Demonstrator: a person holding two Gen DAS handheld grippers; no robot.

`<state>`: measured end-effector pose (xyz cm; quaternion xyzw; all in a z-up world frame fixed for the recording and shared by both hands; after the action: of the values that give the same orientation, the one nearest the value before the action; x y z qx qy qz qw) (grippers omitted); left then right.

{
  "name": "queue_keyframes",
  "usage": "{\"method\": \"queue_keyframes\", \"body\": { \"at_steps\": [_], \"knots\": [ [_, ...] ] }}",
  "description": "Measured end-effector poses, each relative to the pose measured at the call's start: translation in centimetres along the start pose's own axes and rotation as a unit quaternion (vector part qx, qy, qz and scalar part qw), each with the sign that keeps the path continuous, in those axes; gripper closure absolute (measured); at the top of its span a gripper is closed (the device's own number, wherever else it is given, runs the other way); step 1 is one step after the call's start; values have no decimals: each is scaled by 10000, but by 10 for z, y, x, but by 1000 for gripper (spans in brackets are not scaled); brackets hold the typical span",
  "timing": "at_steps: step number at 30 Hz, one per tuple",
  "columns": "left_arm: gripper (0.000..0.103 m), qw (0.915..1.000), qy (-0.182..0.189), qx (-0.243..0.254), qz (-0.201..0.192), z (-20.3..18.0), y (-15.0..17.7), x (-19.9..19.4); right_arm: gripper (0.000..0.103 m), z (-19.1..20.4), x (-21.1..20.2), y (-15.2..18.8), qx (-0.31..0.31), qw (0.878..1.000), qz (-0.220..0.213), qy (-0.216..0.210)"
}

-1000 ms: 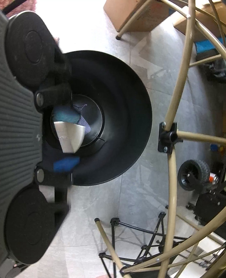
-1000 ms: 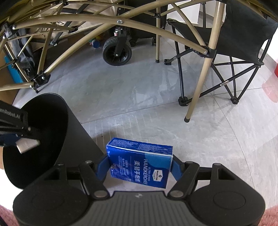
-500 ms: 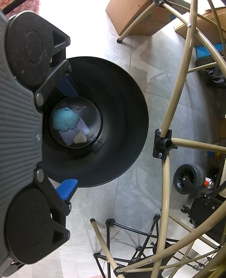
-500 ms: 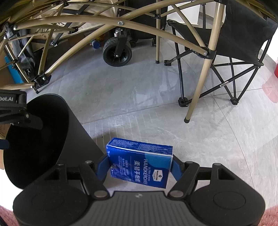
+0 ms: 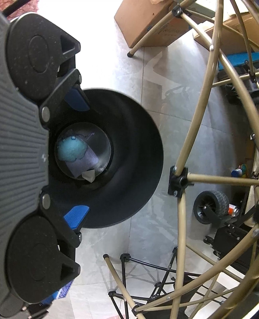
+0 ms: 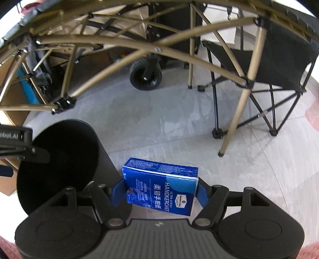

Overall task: Collect trash
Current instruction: 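Move the right gripper over the bin and open it to drop the tissue pack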

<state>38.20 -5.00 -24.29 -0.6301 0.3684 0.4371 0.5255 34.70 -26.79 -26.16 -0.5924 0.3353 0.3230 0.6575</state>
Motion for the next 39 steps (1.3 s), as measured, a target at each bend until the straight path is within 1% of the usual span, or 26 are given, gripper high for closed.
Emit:
{"method": "queue_keyframes", "body": {
  "at_steps": [6, 11, 18, 25, 30, 34, 39],
  "knots": [
    [0, 9995, -65, 35, -310, 29, -2, -20, 33, 21, -13, -13, -173, 9993, -257, -208],
    [0, 9984, -235, -50, -511, 63, -2, -31, 33, 47, -24, -23, -406, 9975, -469, -334],
    [0, 9964, -463, -365, -614, 119, 1, -39, 33, 86, -33, -32, -859, 9928, -630, -551],
    [0, 9938, -662, -592, -669, 160, 4, -41, 33, 120, -31, -34, -1215, 9882, -608, -708],
    [0, 9928, -750, -705, -615, 182, 8, -37, 33, 146, -24, -37, -1560, 9831, -551, -788],
    [0, 9924, -802, -734, -571, 191, 13, -33, 33, 166, -13, -37, -1783, 9794, -442, -840],
    [0, 9926, -814, -744, -508, 197, 17, -29, 33, 185, 2, -33, -1933, 9773, -170, -853]
  ]
}}
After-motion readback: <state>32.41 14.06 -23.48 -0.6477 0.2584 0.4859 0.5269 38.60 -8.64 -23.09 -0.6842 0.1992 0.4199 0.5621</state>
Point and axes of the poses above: each gripper's, at about its wrist camera, not at the fingertips, and x roughly the way its jaws point, z to its left, y to its underside, the point moved 10 cm from there along x, roughly the way its jaws point, and after that the axes turned 1 degree about -y, right-handed, at the moved point
